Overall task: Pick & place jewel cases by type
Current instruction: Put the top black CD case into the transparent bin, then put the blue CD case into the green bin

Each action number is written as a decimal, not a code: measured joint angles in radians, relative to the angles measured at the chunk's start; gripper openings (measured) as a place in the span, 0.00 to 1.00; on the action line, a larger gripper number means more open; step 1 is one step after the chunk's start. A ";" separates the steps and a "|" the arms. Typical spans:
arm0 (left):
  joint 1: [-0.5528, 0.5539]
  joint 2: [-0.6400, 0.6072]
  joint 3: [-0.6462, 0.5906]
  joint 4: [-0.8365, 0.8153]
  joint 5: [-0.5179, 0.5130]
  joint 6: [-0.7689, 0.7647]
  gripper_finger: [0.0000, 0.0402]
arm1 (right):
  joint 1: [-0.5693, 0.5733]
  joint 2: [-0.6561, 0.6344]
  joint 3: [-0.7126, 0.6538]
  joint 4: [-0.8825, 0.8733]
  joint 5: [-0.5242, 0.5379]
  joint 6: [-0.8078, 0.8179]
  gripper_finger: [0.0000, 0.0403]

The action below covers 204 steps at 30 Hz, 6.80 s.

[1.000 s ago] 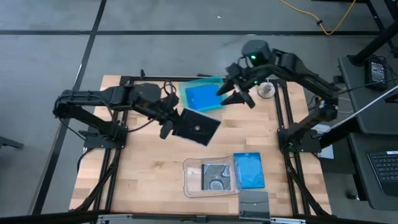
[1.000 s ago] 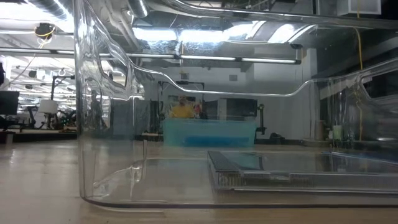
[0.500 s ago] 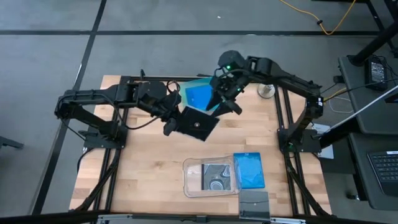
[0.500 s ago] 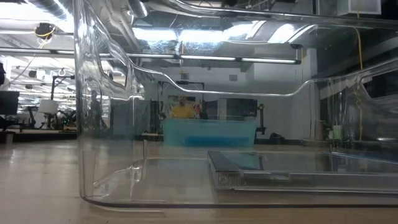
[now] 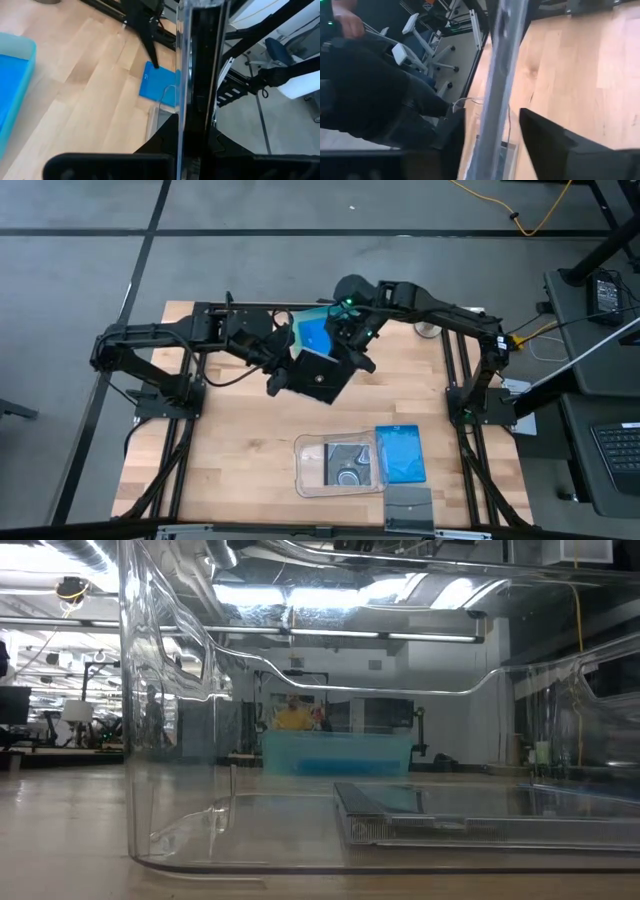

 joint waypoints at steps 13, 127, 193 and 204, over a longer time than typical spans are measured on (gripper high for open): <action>0.000 0.002 0.000 0.001 0.004 -0.005 0.08 | -0.006 0.000 0.000 0.005 0.039 -0.005 0.07; 0.131 -0.394 -0.137 -0.345 -0.251 0.219 0.27 | 0.558 -0.300 -0.901 -0.045 0.904 0.754 0.29; 0.105 -0.253 -0.217 0.008 -0.492 0.062 0.23 | 0.431 -0.314 -1.390 0.541 0.361 0.309 0.01; 0.105 -0.253 -0.217 0.009 -0.492 0.034 0.22 | 0.216 -0.258 -1.393 0.541 0.333 0.147 0.01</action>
